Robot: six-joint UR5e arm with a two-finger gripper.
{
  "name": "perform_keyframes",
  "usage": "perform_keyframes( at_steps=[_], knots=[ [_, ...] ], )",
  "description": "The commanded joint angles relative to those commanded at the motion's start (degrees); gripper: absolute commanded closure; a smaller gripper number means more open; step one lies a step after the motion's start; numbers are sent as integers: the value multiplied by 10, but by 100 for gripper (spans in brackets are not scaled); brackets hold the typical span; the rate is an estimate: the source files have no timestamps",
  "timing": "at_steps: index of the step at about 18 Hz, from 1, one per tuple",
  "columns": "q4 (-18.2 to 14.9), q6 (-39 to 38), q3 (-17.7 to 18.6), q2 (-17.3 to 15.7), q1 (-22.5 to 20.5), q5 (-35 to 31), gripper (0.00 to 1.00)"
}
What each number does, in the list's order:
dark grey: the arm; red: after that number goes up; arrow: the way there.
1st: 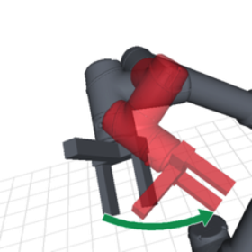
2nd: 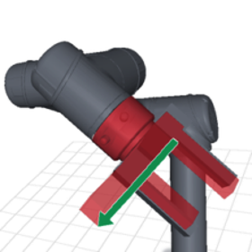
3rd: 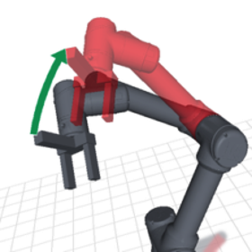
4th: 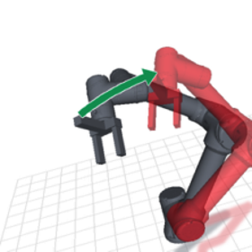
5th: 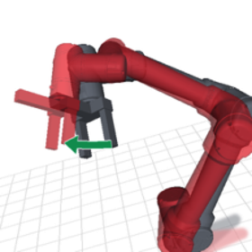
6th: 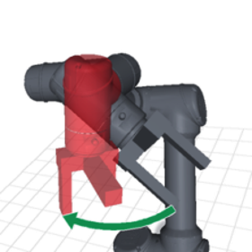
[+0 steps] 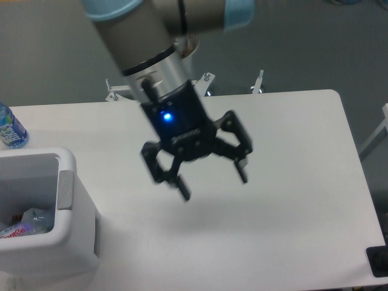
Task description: Place the trash in the trash can
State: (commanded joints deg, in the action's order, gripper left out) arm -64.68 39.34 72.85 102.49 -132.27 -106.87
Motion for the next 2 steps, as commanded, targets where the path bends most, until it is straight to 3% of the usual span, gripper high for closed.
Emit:
perform_keyframes(
  at_steps=[2],
  knots=[
    [0,34,26,-19,-18,1,0]
  ],
)
